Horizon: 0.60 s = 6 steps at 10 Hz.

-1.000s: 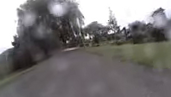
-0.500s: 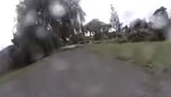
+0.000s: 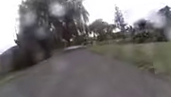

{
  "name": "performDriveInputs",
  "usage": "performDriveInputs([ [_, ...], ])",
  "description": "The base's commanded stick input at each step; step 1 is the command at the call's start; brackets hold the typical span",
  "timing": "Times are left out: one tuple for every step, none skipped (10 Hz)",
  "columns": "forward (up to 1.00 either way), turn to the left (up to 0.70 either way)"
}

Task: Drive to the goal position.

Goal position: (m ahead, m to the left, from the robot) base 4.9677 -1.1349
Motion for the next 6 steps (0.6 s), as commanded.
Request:
performDriveInputs([
  [1.00,0.00],
  [1.00,0.00],
  [1.00,0.00],
  [1.00,0.00],
  [1.00,0.00],
  [1.00,0.00],
])
